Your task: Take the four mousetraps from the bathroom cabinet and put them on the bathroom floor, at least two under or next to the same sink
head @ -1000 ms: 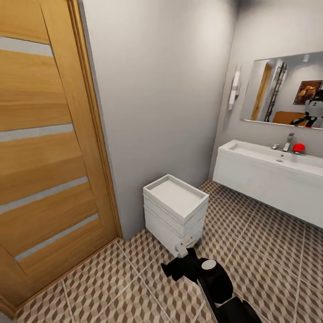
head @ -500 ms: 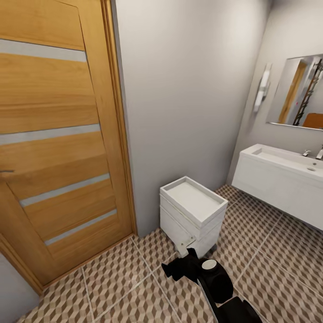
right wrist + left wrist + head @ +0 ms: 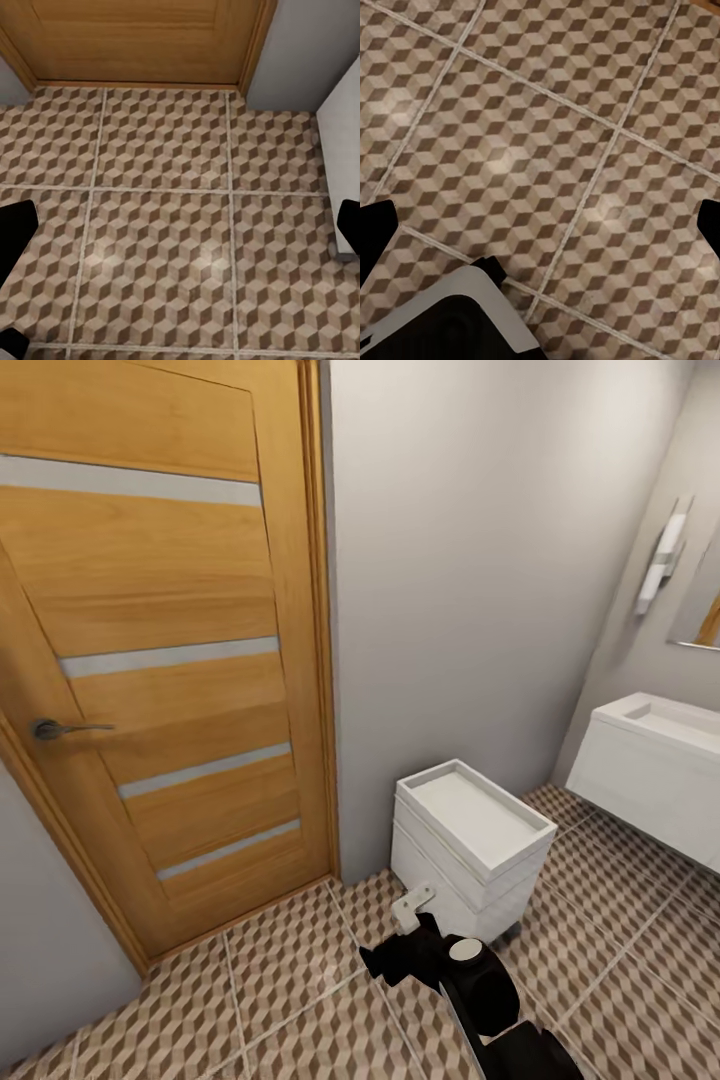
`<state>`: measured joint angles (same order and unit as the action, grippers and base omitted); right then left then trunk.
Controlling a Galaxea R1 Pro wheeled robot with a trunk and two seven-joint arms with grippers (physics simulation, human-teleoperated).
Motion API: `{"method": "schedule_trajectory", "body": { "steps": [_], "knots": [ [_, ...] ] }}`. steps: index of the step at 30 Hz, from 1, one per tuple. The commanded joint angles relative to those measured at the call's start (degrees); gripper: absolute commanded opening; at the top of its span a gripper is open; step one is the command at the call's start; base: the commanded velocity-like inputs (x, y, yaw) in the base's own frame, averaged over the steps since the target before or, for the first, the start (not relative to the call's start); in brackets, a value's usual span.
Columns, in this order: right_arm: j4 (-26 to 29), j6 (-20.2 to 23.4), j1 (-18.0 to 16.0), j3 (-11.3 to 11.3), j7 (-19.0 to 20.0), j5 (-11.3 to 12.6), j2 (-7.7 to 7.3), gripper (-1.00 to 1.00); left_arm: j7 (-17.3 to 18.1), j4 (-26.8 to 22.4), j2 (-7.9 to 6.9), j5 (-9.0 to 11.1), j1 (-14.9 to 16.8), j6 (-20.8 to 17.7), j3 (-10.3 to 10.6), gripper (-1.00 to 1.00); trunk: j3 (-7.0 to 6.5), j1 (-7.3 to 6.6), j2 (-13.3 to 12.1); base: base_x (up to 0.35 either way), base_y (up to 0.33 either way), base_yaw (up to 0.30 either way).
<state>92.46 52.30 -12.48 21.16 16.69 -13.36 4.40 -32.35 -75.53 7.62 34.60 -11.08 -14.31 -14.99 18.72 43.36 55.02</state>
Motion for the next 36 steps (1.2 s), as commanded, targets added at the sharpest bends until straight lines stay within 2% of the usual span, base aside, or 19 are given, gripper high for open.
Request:
{"method": "schedule_trajectory", "body": {
  "steps": [1, 8, 18, 36],
  "knots": [
    [0.00, 0.00, 0.00, 0.00, 0.00, -0.01, 0.00, 1.00, 0.04, 0.21, -0.05, -0.03, 0.02, 0.03, -0.04, 1.00, -0.16, -0.23, -0.42, 0.000, 0.000, 0.273],
    [0.00, -0.01, 0.00, 0.08, -0.14, -0.28, 0.17, 1.00, 0.16, 1.56, -0.91, -0.07, 0.16, 0.11, -0.13, 1.00, -1.21, -1.77, -3.22, 0.000, 0.000, 0.273],
    [0.00, -0.02, -0.05, -0.38, -0.25, -0.25, 0.24, 1.00, 0.21, 6.19, -1.38, 0.10, 3.10, -0.01, -0.07, 1.00, -2.80, -3.96, -7.23, 0.000, 0.000, 0.276],
    [-1.32, -0.04, -0.50, -0.65, -0.40, -0.32, 0.33, 1.00, 0.22, 6.89, -1.46, 0.16, 3.52, -0.16, -0.01, 1.00, -5.43, -7.92, -14.45, 0.000, 0.000, 0.269]
  ]
}}
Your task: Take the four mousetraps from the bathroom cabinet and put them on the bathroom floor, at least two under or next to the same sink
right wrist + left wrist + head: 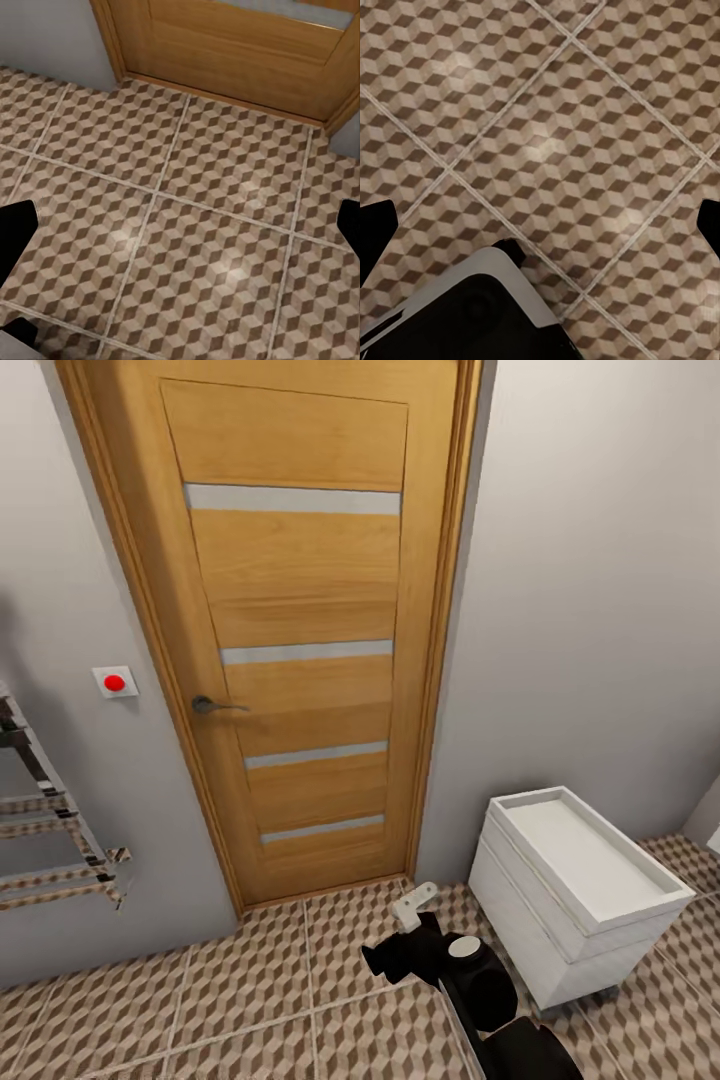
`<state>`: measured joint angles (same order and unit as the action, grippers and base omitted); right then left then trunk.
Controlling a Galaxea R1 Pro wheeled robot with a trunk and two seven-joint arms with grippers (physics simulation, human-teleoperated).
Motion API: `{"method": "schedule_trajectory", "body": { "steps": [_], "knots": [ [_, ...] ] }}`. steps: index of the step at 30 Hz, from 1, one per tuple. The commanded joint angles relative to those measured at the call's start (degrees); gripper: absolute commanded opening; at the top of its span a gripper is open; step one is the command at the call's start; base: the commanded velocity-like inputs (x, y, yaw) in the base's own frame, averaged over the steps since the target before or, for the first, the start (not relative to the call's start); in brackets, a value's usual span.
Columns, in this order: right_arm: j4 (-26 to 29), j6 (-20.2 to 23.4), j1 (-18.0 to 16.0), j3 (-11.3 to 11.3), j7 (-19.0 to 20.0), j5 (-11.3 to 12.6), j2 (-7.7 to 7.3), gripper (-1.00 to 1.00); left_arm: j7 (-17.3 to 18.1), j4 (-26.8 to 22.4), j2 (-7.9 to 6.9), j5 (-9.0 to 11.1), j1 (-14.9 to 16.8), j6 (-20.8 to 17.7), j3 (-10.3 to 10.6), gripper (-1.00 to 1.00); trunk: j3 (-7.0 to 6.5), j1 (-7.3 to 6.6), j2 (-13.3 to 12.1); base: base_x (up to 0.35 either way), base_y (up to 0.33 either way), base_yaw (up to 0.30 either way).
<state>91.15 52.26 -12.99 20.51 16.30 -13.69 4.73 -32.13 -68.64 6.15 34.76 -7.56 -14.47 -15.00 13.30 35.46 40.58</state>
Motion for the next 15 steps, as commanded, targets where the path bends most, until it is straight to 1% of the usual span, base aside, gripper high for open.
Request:
{"method": "schedule_trajectory", "body": {
  "steps": [1, 15],
  "knots": [
    [-0.02, 0.01, 0.00, 0.01, -0.01, -0.02, 0.00, 1.00, -0.01, 0.00, 0.00, 0.01, 0.00, -0.01, 0.01, 1.00, -0.15, -0.23, -0.42, 0.000, 0.000, 0.264],
    [-0.07, -0.01, -0.02, 0.04, -0.03, 0.08, 0.03, 1.00, 0.03, -0.83, 0.18, -0.10, 0.00, -0.22, 0.85, 1.00, -2.20, -3.30, -6.03, 0.000, 0.000, 0.265]
  ]
}}
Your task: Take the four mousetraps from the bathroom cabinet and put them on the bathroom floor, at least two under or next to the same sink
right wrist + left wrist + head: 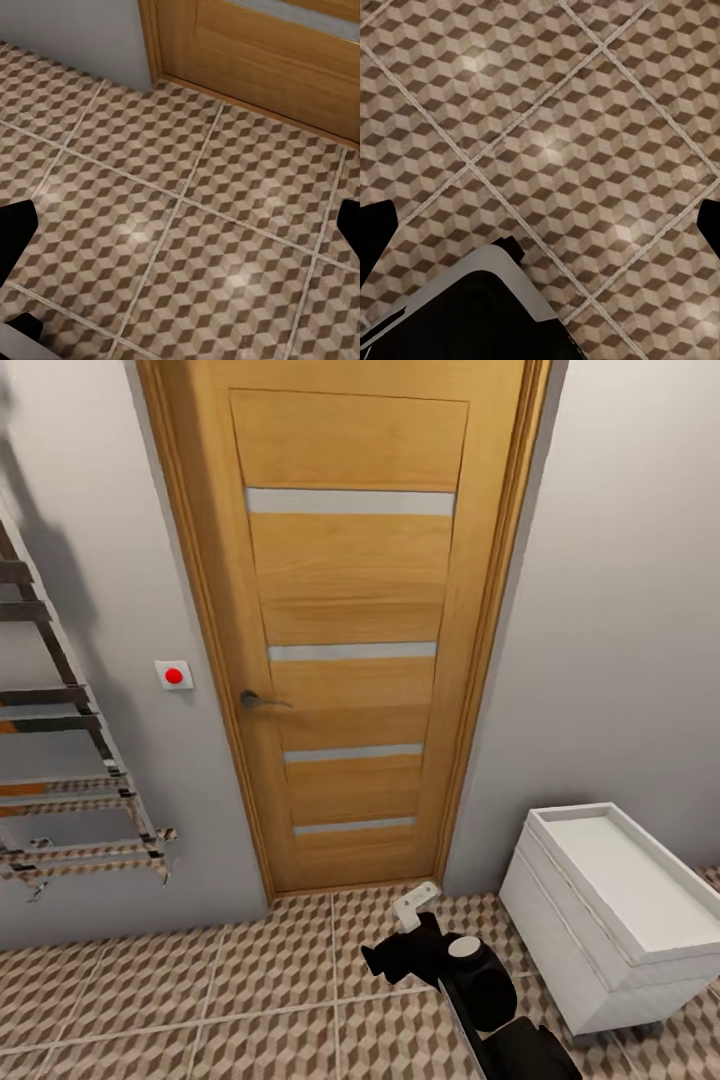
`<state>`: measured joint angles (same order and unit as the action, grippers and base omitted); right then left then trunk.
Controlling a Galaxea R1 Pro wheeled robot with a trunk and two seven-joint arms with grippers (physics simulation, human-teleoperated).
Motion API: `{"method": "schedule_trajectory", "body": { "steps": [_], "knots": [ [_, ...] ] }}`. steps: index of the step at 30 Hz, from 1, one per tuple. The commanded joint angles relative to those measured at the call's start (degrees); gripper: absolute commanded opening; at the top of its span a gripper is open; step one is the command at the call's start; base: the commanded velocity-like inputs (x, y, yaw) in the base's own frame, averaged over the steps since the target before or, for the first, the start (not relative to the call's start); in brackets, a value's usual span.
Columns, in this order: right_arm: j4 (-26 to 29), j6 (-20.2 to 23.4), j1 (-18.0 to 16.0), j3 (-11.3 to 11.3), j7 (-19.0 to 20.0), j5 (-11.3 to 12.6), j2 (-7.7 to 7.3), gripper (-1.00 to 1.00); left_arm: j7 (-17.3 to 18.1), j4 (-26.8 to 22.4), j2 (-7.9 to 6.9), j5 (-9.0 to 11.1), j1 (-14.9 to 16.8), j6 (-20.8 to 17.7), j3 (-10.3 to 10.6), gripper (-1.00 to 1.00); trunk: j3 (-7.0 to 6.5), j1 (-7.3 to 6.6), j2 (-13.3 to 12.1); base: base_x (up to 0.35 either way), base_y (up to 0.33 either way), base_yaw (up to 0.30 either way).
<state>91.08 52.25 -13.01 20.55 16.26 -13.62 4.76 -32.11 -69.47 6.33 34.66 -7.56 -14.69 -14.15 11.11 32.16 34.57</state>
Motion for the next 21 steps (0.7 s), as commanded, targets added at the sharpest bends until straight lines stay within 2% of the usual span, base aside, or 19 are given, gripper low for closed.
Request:
{"method": "schedule_trajectory", "body": {
  "steps": [1, 4, 5, 6, 21],
  "knots": [
    [0.15, -0.06, 0.00, -0.05, 0.00, 0.22, -0.04, 1.00, -0.09, -0.05, 0.10, -0.14, 0.11, 0.08, 2.14, 1.00, -0.14, -0.23, -0.42, 0.000, 0.000, 0.249],
    [0.21, -0.09, 0.00, -0.03, 0.00, 0.16, -0.04, 1.00, -0.06, 0.04, 0.02, -0.09, 0.14, 0.24, 3.92, 1.00, -0.53, -0.89, -1.62, 0.000, 0.000, 0.245],
    [0.21, -0.09, 0.00, -0.03, 0.00, 0.16, -0.04, 1.00, -0.06, 0.04, 0.02, -0.09, 0.14, 0.24, 3.92, 1.00, -0.66, -1.11, -2.02, 0.000, 0.000, 0.243],
    [0.24, -0.08, 0.00, 0.00, 0.00, 0.03, -0.03, 1.00, -0.06, 0.27, -0.02, -0.12, 0.16, 0.36, 5.28, 1.00, -0.79, -1.33, -2.42, 0.000, 0.000, 0.241],
    [0.14, -0.07, 0.00, 0.01, 0.00, -0.09, -0.03, 1.00, -0.23, 0.32, -0.09, -0.01, 0.18, 0.40, 5.96, 1.00, -2.69, -4.62, -8.44, 0.000, 0.000, 0.241]
  ]
}}
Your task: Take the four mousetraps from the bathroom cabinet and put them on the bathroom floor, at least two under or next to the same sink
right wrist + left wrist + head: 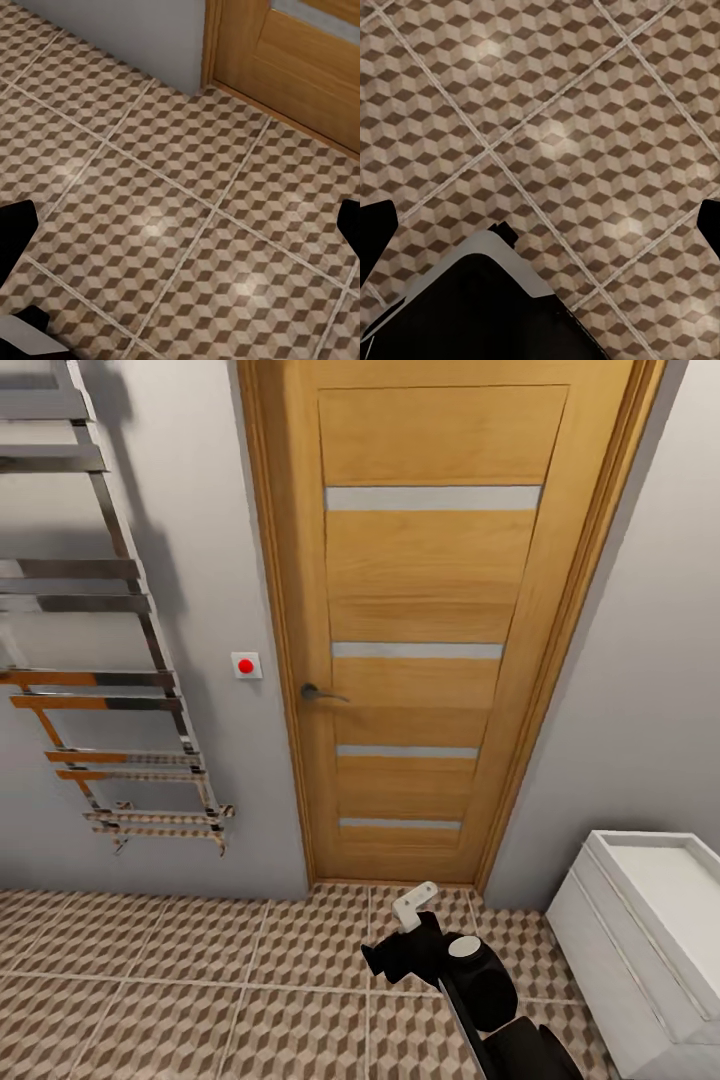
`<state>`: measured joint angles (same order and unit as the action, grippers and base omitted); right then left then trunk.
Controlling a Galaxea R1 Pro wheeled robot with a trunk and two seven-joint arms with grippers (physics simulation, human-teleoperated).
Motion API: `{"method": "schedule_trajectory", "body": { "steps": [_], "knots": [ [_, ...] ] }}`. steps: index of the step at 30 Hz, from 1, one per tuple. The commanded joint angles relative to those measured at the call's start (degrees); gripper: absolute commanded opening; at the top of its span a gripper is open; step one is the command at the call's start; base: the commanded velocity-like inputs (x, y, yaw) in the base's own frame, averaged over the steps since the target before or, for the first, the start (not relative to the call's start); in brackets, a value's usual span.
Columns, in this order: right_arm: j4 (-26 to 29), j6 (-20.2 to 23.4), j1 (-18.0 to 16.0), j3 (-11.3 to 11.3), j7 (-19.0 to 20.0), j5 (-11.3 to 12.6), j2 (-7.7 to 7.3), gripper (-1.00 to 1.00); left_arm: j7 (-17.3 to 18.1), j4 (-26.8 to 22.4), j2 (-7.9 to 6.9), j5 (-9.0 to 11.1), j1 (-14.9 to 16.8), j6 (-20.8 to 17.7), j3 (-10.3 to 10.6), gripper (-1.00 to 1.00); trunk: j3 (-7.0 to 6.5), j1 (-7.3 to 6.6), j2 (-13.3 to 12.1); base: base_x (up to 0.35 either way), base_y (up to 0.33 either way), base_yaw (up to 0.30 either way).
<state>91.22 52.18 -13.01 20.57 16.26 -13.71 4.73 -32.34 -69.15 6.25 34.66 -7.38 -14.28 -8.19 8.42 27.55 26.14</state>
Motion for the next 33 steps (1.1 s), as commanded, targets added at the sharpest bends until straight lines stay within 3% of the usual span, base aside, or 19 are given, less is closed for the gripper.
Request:
{"method": "schedule_trajectory", "body": {
  "steps": [1, 11, 19, 33],
  "knots": [
    [-0.01, 0.01, 0.00, 0.00, 0.00, 0.01, 0.00, 1.00, 0.00, -0.04, 0.00, -0.01, 0.00, 0.01, 0.02, 1.00, 0.05, -0.01, -0.02, 0.000, 0.000, 0.241],
    [-0.10, -0.03, 0.00, 0.00, 0.00, -0.15, 0.01, 1.00, -0.18, -0.22, -0.04, -0.03, 0.00, -0.03, -0.10, 1.00, 0.57, -0.01, -0.02, 0.000, 0.000, 0.241],
    [-0.15, -0.04, 0.00, 0.02, 0.00, -0.18, 0.01, 1.00, -0.34, 0.02, -0.05, -0.11, 0.00, -0.09, -0.18, 1.00, -0.44, -1.76, -3.23, 0.000, 0.000, 0.241],
    [-0.16, 0.00, 0.00, -0.07, 0.00, -0.10, 0.01, 1.00, -1.03, 0.31, -0.01, -0.56, 0.00, 0.00, 0.17, 1.00, 0.29, -1.76, -3.23, 0.000, 0.000, 0.241]
  ]
}}
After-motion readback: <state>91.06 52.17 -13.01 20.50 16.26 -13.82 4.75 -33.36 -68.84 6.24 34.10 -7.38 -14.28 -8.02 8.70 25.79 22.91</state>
